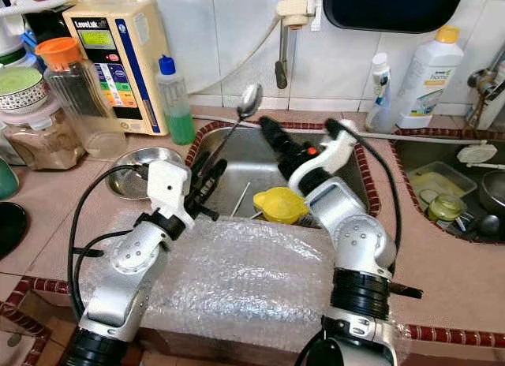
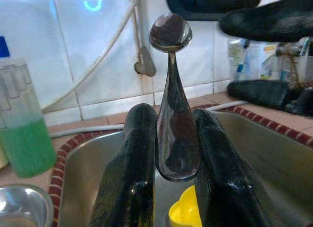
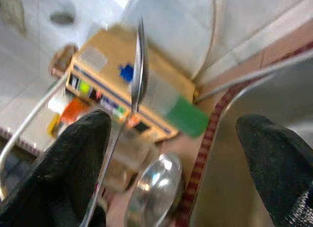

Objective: Kitchen organization

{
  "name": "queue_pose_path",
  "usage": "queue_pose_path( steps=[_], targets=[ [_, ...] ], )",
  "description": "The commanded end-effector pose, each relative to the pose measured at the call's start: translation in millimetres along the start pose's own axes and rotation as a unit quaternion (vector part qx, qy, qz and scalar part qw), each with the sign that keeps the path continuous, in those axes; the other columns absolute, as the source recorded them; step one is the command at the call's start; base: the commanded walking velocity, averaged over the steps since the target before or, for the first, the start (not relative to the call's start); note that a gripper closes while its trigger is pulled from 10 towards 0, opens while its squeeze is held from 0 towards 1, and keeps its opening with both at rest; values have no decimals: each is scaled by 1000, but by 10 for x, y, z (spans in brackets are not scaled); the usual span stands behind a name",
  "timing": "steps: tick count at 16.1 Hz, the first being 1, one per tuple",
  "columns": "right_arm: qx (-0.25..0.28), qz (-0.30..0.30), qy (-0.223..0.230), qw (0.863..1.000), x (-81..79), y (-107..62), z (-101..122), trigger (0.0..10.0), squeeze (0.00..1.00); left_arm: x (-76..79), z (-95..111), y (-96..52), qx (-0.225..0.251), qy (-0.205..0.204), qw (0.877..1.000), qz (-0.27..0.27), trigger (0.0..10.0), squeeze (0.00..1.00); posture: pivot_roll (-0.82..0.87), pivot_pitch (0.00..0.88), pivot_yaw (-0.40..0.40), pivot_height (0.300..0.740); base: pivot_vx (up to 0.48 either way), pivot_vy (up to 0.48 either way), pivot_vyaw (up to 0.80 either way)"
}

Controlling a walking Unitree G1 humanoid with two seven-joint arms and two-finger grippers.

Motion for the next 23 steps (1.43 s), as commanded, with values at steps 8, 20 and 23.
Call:
queue_pose_path(
  steps=[8,20,23],
  targets=[
    [-57,37,17,998,-138,108,-168,10000,0,39,59,33,22,3,1000,-12,0,0,46,0,28,740,0,0,0],
    [-21,1,11,1000,39,443,-134,0,0,181,209,80,57,-3,997,-58,0,0,52,0,49,740,0,0,0],
    [-17,-2,16,1000,89,451,-118,0,0,190,186,46,53,-10,997,-53,0,0,53,0,47,740,0,0,0]
  ],
)
Point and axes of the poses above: a point about 5 cm out from each wrist's last joint towards the gripper, its own y axis pointing out of the wrist towards the gripper, its own z axis along the axis of the wrist's last joint, x = y × z, the point moved 3 cm from there along y, pointing out of the wrist towards the gripper, and after that the axes turned 8 degrees about y, right-handed, at the moved point
